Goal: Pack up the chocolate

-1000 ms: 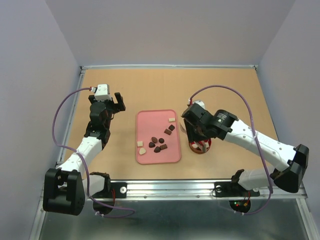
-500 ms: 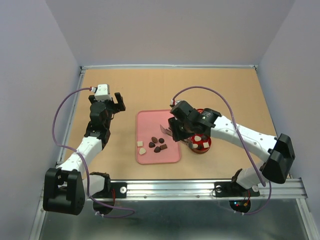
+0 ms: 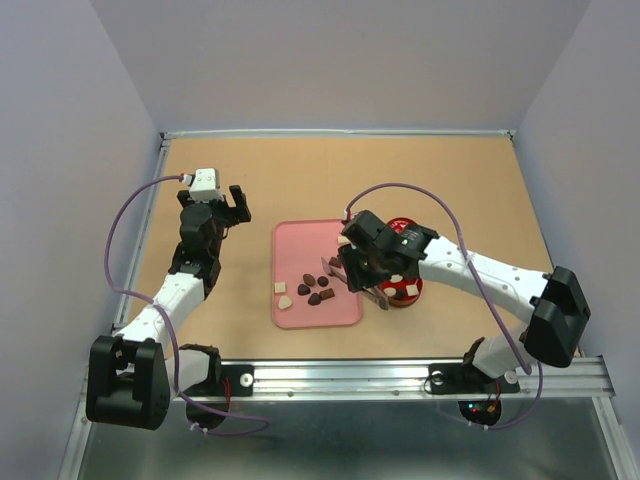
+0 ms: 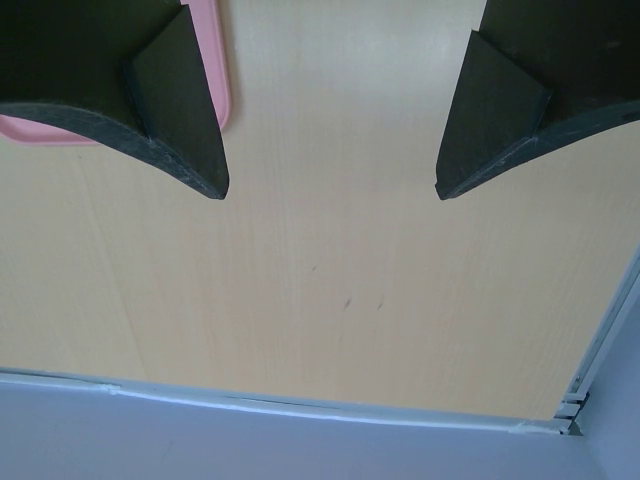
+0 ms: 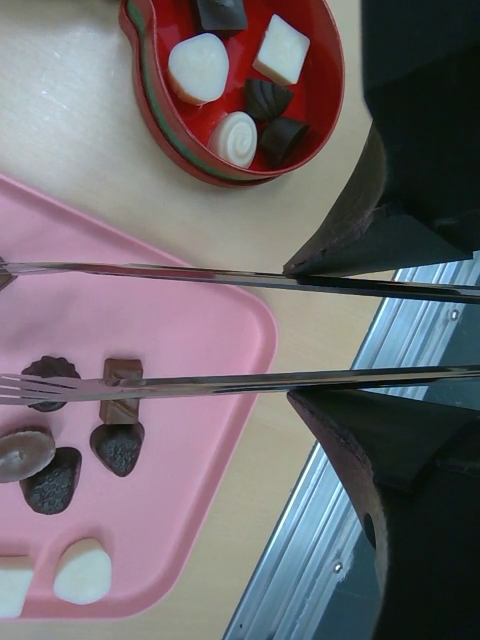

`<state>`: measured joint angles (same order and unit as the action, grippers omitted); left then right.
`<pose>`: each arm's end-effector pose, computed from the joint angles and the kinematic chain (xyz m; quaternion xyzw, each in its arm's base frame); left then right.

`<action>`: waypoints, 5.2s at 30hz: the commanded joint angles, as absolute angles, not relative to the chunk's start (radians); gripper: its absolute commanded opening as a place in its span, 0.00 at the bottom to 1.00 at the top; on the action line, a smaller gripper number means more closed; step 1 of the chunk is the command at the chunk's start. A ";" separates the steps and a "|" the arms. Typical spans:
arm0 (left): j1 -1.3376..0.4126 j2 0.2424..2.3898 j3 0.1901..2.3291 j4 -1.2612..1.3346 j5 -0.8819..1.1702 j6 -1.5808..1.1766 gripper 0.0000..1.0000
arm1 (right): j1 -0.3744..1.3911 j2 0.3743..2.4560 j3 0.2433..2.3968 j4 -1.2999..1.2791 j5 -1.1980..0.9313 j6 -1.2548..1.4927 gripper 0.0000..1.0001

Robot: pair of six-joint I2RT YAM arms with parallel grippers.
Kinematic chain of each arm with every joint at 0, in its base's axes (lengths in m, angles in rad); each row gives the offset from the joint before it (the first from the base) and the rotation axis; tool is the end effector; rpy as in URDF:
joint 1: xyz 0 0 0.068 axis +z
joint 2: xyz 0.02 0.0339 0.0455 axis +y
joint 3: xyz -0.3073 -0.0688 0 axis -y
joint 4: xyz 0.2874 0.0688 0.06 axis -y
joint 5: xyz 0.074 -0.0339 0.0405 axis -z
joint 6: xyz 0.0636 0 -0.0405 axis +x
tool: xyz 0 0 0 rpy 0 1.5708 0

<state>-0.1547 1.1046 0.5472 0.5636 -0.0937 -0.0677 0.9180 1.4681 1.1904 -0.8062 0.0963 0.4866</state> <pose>0.2922 -0.0395 0.2877 -0.0026 0.7049 -0.0458 0.7078 0.2148 0.2708 0.2767 -0.1961 0.9494 0.1199 0.2140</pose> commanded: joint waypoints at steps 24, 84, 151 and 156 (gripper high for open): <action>-0.149 1.114 0.574 0.597 -0.089 -0.071 0.96 | 0.925 1.402 1.195 -0.838 0.153 0.511 0.51; -0.147 1.095 0.569 0.592 -0.091 -0.071 0.96 | 0.876 1.224 1.178 -1.034 0.271 0.597 0.28; -0.149 1.094 0.568 0.592 -0.081 -0.074 0.96 | 0.867 1.380 1.345 -0.921 0.295 0.454 0.47; -0.149 1.100 0.571 0.592 -0.081 -0.074 0.96 | 0.845 1.448 1.333 -0.819 0.215 0.414 0.48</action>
